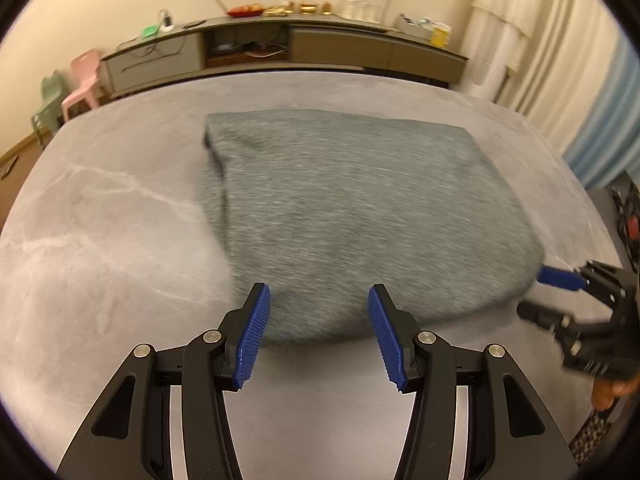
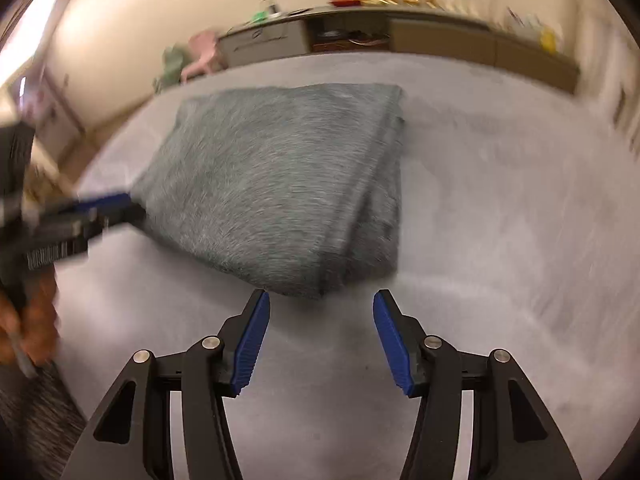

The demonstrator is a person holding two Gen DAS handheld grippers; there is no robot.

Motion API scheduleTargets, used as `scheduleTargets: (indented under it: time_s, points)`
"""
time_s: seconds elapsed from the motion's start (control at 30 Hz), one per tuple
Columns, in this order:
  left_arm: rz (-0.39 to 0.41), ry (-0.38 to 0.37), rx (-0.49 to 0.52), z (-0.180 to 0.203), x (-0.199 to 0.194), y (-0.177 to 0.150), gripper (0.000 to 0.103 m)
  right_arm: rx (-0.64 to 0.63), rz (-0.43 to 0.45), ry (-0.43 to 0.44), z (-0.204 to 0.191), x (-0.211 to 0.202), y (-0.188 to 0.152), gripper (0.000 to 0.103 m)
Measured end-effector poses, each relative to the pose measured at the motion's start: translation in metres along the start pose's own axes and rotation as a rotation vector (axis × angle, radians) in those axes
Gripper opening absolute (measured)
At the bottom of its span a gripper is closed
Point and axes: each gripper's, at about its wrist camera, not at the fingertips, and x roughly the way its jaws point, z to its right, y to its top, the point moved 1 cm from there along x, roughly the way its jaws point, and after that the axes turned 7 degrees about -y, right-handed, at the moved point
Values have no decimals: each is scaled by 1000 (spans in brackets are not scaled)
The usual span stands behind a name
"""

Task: Fold clothes
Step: 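Open both grippers and withdraw them from the folded sweatpants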

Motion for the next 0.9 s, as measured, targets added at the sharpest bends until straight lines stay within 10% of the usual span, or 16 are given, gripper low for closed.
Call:
scheduleTargets:
  time_s: [0.1,0.4,0.63,0.9]
  points:
    - [-15,-15,-31,-9,8,2,54,-121,53,-159,-14,-6,5,44]
    - [-68,-22,10,-2,27,-2,57,-41,79,-195,1,-2,18,42]
    - [-63,-12,45,4,30,-5,61,150,12,-76,43,8,10,43]
    - [-52,-32,40,8,17,-4,62,221,153,28,58,-59,5,45]
